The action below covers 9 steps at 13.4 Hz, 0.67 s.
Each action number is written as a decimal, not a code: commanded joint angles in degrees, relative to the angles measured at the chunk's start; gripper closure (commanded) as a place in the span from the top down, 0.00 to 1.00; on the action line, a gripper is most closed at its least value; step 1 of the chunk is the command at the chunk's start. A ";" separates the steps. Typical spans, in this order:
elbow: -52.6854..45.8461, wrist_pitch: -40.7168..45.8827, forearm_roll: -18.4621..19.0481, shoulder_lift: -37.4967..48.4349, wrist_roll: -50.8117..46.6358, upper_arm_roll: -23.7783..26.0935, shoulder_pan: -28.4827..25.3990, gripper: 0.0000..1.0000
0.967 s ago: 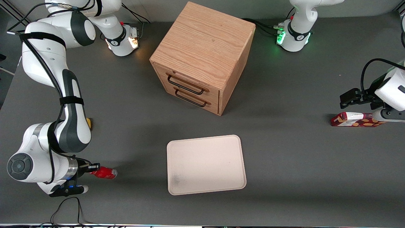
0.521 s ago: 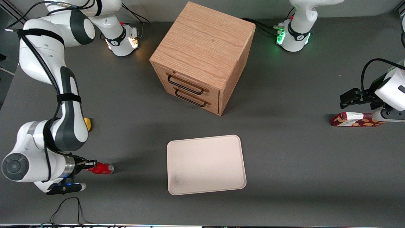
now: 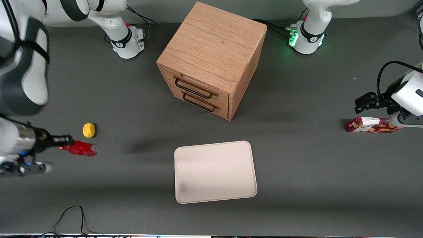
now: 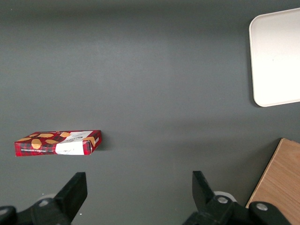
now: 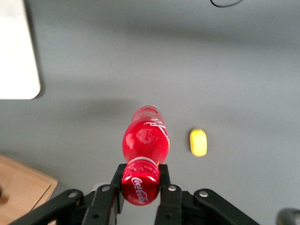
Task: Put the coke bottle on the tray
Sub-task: 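Lift the red Coke bottle up off the table with the right gripper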
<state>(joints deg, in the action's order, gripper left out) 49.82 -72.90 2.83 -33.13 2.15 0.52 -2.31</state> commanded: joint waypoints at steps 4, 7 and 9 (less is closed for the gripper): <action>4.85 4.08 -0.20 8.87 -2.14 0.53 -0.32 0.00; 4.15 2.60 -1.95 6.34 -10.65 0.62 -4.08 0.00; 4.06 -1.96 -2.04 3.70 -17.75 0.79 -7.86 0.00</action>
<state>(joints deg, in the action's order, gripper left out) 54.50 -71.78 1.32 -27.42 -8.44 1.35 -6.58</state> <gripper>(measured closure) 0.687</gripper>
